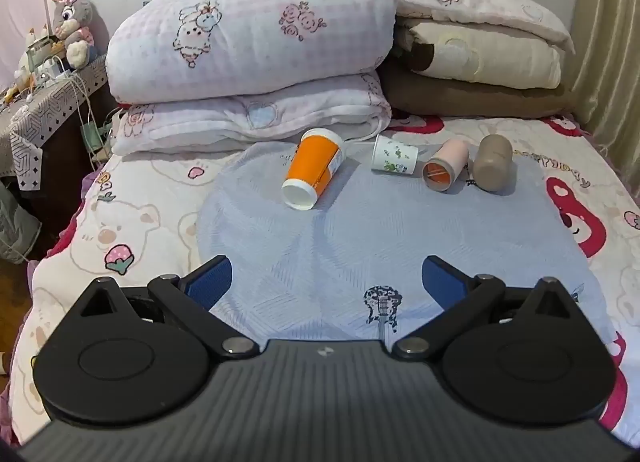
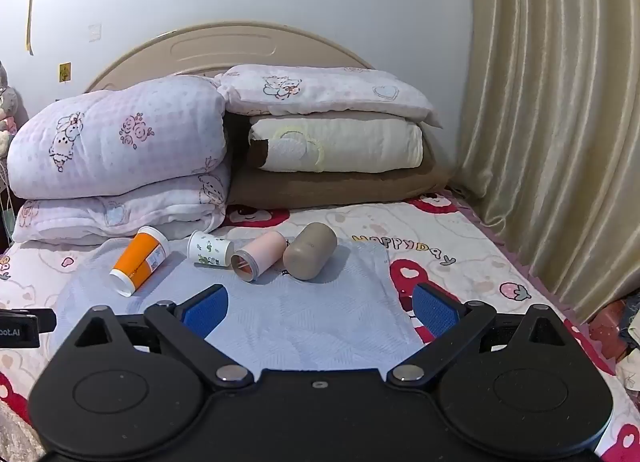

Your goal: Flip cup upright

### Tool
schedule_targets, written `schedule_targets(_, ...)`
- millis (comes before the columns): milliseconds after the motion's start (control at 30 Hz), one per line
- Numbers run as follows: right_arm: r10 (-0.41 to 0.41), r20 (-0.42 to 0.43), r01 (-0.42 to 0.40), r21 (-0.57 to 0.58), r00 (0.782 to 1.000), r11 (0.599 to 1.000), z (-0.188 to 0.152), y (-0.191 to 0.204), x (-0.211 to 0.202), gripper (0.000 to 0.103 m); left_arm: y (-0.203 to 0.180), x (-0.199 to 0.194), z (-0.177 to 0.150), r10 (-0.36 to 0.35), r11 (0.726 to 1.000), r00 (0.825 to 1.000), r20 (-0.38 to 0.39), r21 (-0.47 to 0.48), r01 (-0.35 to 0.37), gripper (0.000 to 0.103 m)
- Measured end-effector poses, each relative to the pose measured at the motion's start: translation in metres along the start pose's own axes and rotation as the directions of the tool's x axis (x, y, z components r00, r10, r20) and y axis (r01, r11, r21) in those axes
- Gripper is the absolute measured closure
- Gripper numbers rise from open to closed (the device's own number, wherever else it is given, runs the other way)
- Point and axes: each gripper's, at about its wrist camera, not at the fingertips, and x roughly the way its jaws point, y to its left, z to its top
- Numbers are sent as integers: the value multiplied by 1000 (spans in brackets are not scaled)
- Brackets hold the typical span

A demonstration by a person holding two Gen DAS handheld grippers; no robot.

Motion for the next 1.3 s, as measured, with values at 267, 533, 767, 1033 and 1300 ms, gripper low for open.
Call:
schedule_targets(267, 4, -13, -4, 9, 1000, 1000, 0, 0, 0, 3, -6, -8, 2, 15, 1000, 995, 97, 7, -16, 0)
schedule_targets(533, 8, -24, -8, 5, 1000, 1000, -3, 4, 5, 3, 7, -5, -5, -29, 998, 993, 111, -61, 35, 0)
schedule_targets(767, 8, -26, -8, -1, 1000, 1000, -4, 7, 6, 3, 12, -5, -4, -18, 997, 991, 133, -76, 28, 0)
schedule_targets(1033, 9, -33, -9, -6, 999, 1000, -8, 9, 7, 3, 10, -4, -7, -36, 998, 988, 153, -54, 45, 0)
schedule_targets(1300, 16, -31, -16, -4, 999, 1000, -9, 8, 9, 2, 6, -2, -7, -31, 998, 986, 165, -48, 39, 0)
